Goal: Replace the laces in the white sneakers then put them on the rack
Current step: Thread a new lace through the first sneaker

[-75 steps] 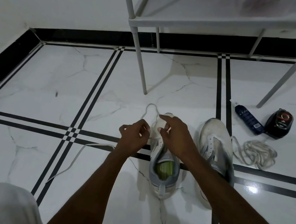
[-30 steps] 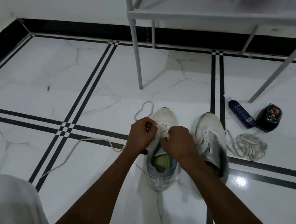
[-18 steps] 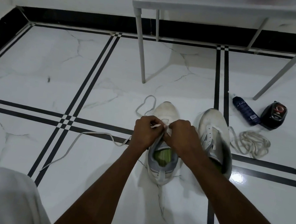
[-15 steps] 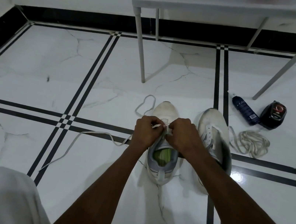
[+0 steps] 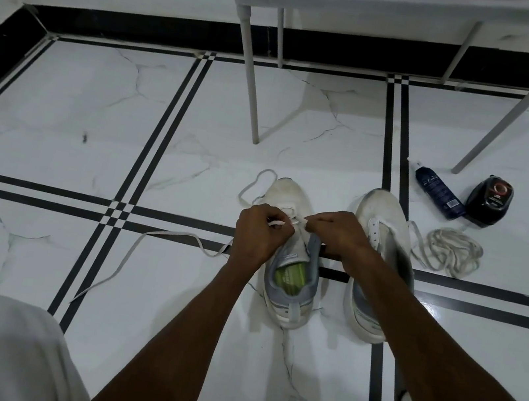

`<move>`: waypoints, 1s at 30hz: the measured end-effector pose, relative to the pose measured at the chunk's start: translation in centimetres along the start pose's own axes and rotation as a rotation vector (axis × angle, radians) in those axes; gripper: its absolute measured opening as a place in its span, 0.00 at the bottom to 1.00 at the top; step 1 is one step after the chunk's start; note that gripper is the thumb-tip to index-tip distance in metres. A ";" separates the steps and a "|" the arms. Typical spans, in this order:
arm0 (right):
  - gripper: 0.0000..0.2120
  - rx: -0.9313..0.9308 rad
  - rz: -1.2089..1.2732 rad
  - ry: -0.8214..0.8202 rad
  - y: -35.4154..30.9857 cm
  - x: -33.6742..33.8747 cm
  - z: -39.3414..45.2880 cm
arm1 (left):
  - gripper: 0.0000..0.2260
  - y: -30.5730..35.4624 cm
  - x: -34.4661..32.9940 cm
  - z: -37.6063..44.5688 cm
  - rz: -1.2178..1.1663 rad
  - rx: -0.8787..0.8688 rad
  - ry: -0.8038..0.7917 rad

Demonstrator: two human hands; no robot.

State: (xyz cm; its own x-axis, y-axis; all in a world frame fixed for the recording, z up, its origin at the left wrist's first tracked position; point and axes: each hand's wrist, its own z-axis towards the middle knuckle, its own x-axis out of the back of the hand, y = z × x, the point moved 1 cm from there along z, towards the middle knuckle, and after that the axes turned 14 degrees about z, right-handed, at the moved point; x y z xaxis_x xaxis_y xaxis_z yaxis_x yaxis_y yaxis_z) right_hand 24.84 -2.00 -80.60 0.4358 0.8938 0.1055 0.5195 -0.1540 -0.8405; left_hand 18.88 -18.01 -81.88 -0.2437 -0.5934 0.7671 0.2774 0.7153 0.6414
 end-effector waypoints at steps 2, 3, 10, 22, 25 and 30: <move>0.09 -0.022 0.024 -0.013 0.1 0.0 0.1 | 0.03 0.0 0.0 -0.1 0.016 -0.018 0.002; 0.09 -0.027 0.030 -0.012 0.1 0.0 0.2 | 0.03 0.1 -0.1 -0.1 0.019 -0.023 0.004; 0.04 -0.026 0.095 -0.033 -0.1 0.1 0.0 | 0.02 0.1 -0.2 -0.2 0.013 -0.046 0.024; 0.06 0.039 0.019 -0.111 -0.1 -0.1 0.3 | 0.08 0.3 -0.2 -0.1 0.092 -0.013 0.033; 0.06 0.055 0.011 -0.115 0.1 -0.2 0.4 | 0.07 0.4 -0.2 -0.3 0.118 -0.017 0.034; 0.05 0.101 0.014 -0.058 0.3 -0.7 0.3 | 0.04 0.3 -0.7 -0.5 0.140 -0.034 0.024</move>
State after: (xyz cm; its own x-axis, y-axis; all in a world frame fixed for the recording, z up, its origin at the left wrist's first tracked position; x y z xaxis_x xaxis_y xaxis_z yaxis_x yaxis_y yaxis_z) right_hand 24.49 -2.61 -81.08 0.3980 0.9151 0.0650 0.4359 -0.1263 -0.8911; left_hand 19.62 -17.58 -82.27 -0.1780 -0.4973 0.8491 0.3388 0.7792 0.5274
